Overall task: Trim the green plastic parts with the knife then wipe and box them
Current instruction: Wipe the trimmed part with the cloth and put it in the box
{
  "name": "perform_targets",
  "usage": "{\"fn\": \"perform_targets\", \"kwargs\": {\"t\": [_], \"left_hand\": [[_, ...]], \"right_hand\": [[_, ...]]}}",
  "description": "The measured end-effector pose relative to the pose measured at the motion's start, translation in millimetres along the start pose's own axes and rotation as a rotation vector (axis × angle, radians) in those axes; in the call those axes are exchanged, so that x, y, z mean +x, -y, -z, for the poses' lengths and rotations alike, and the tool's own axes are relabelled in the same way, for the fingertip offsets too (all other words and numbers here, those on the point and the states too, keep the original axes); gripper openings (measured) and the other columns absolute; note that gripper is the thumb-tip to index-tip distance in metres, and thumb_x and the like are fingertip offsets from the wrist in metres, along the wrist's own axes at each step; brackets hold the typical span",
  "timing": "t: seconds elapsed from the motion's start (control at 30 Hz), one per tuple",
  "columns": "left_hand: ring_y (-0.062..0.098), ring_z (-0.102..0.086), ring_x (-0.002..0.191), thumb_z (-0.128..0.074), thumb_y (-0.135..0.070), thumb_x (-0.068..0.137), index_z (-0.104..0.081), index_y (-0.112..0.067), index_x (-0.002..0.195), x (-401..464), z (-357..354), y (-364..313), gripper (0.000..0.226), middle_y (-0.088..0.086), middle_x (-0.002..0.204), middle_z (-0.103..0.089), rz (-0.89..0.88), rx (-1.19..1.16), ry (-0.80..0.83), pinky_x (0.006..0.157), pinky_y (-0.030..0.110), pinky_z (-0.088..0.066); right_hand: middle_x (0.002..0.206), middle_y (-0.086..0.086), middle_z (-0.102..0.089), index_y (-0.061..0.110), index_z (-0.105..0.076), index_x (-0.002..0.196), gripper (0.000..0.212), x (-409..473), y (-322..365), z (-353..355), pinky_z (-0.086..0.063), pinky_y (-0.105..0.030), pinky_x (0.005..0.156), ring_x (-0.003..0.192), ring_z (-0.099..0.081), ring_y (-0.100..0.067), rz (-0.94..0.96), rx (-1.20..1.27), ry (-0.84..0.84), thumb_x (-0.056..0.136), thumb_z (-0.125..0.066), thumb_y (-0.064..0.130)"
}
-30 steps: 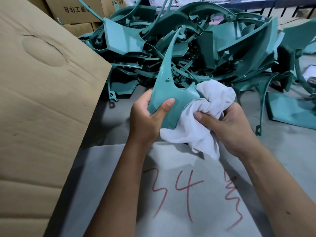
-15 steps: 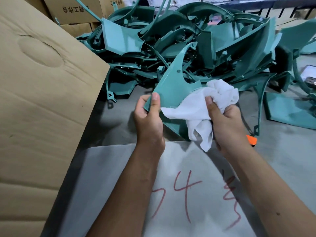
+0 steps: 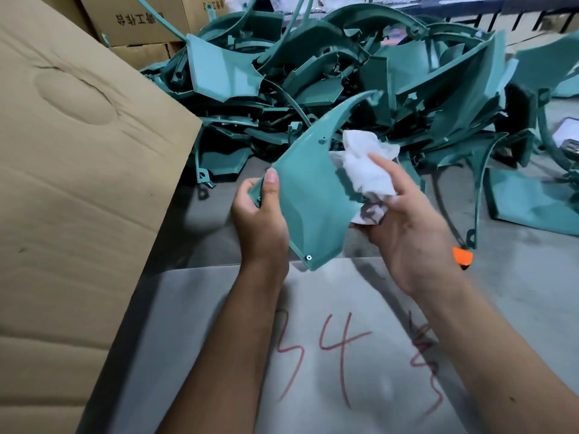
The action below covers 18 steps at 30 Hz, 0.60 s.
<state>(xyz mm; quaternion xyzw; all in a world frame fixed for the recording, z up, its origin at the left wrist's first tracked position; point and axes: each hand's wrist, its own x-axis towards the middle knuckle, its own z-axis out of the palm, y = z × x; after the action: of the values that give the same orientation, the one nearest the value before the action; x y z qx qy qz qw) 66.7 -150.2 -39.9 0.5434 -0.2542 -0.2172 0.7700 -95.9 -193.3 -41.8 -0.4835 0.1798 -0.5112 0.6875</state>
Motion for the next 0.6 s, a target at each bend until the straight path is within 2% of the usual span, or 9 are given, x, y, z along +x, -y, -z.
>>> {"fn": "perform_targets", "kwargs": {"t": [0.07,0.13,0.2,0.23,0.33,0.37,0.47,0.53,0.6], "left_hand": [[0.019,-0.068,0.077,-0.061,-0.031,0.103,-0.058,-0.016,0.088,1,3,-1,0.022,0.005,0.086,-0.072,-0.052,0.061,-0.030,0.074,0.046,-0.061],[0.019,-0.067,0.077,-0.063,-0.032,0.102,-0.058,-0.016,0.088,-1,3,-2,0.022,0.007,0.087,-0.071,-0.115,0.112,-0.030,0.072,0.047,-0.060],[0.019,-0.063,0.075,-0.064,-0.030,0.101,-0.056,-0.012,0.089,-7,0,-3,0.023,0.005,0.083,-0.067,-0.174,0.129,-0.028,0.069,0.046,-0.057],[0.018,-0.061,0.074,-0.064,-0.029,0.101,-0.055,-0.011,0.090,-9,-2,-2,0.023,0.004,0.082,-0.065,-0.187,0.124,-0.030,0.068,0.044,-0.056],[0.015,-0.058,0.073,-0.063,-0.026,0.102,-0.053,-0.009,0.092,-8,-4,-2,0.022,0.000,0.081,-0.062,-0.187,0.116,-0.033,0.068,0.036,-0.053],[0.013,-0.058,0.073,-0.063,-0.026,0.102,-0.054,-0.008,0.093,-7,-3,-2,0.022,-0.001,0.081,-0.062,-0.195,0.141,-0.038,0.068,0.034,-0.053],[0.012,-0.059,0.074,-0.065,-0.028,0.101,-0.056,-0.010,0.094,-4,2,-4,0.021,-0.003,0.082,-0.063,-0.252,0.207,-0.045,0.070,0.033,-0.053],[0.012,-0.060,0.075,-0.065,-0.030,0.100,-0.056,-0.011,0.094,-3,2,-2,0.022,-0.001,0.084,-0.064,-0.245,0.209,-0.043,0.070,0.032,-0.053],[0.016,-0.058,0.073,-0.060,-0.036,0.102,-0.054,-0.012,0.088,-3,-4,3,0.028,0.002,0.082,-0.063,-0.127,0.187,-0.072,0.069,0.035,-0.051]], "right_hand": [[0.120,-0.011,-0.075,0.017,-0.078,0.108,0.036,-1,6,-1,-0.055,-0.038,0.081,0.105,-0.067,-0.029,-0.070,0.075,-0.032,0.100,-0.047,0.031],[0.094,-0.005,-0.077,0.019,-0.077,0.088,0.036,-1,3,-1,-0.056,-0.033,0.070,0.083,-0.070,-0.022,-0.053,0.010,-0.157,0.105,-0.055,0.041],[0.084,-0.002,-0.074,0.021,-0.070,0.090,0.013,0,-3,-3,-0.055,-0.028,0.059,0.069,-0.068,-0.016,0.013,-0.130,-0.236,0.098,-0.069,0.031],[0.088,-0.003,-0.075,0.023,-0.066,0.095,0.012,0,-6,-2,-0.056,-0.029,0.059,0.071,-0.069,-0.018,0.031,-0.176,-0.246,0.093,-0.077,0.028],[0.111,-0.009,-0.078,0.025,-0.062,0.119,0.054,3,-6,9,-0.063,-0.046,0.082,0.094,-0.074,-0.029,-0.015,-0.154,-0.206,0.074,-0.090,0.030],[0.114,-0.011,-0.078,0.022,-0.067,0.121,0.054,3,-5,11,-0.062,-0.047,0.089,0.099,-0.074,-0.030,-0.040,-0.171,-0.149,0.072,-0.091,0.029],[0.107,-0.015,-0.079,0.014,-0.079,0.105,0.031,1,-1,14,-0.061,-0.038,0.082,0.092,-0.076,-0.026,-0.080,-0.268,-0.001,0.076,-0.090,0.018],[0.096,-0.012,-0.081,0.018,-0.082,0.092,0.022,-1,0,11,-0.061,-0.029,0.069,0.080,-0.077,-0.020,-0.050,-0.289,-0.035,0.072,-0.091,0.012],[0.089,-0.011,-0.080,0.016,-0.081,0.086,0.013,-3,0,5,-0.060,-0.028,0.062,0.073,-0.076,-0.019,-0.005,-0.291,-0.090,0.075,-0.087,0.010]]}}
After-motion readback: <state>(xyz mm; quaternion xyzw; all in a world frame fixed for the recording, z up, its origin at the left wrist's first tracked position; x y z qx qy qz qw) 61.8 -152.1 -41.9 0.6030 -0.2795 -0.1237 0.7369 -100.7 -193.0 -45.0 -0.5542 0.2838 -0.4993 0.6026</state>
